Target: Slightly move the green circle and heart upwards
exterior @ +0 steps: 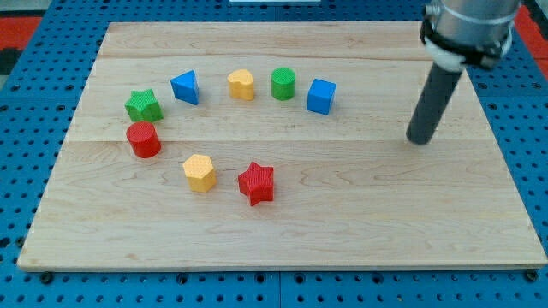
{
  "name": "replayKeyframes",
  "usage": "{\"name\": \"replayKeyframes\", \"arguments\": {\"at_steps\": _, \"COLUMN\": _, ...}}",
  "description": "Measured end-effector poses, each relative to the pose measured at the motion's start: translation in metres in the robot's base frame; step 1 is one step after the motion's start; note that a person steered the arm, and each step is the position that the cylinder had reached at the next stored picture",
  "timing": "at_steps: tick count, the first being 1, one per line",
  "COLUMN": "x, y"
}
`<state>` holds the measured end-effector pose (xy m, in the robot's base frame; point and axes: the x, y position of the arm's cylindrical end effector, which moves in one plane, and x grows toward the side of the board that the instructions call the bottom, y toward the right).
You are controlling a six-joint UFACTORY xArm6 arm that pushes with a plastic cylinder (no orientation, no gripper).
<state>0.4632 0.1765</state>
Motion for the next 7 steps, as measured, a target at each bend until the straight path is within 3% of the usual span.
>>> {"name": "replayKeyframes", "arguments": {"at_steps": 1, "x": 0.013, "y": -0.086}}
{"name": "replayKeyframes", "arguments": {"at_steps": 2, "x": -0.029, "y": -0.143}}
{"name": "replayKeyframes", "arguments": {"at_steps": 3, "x": -0.082, "y": -0.166}}
{"name": "replayKeyframes", "arguments": {"at_steps": 5, "x": -0.118, "y": -0.180}}
{"name": "replayKeyframes", "arguments": {"at_steps": 7, "x": -0.093, "y": -0.214}}
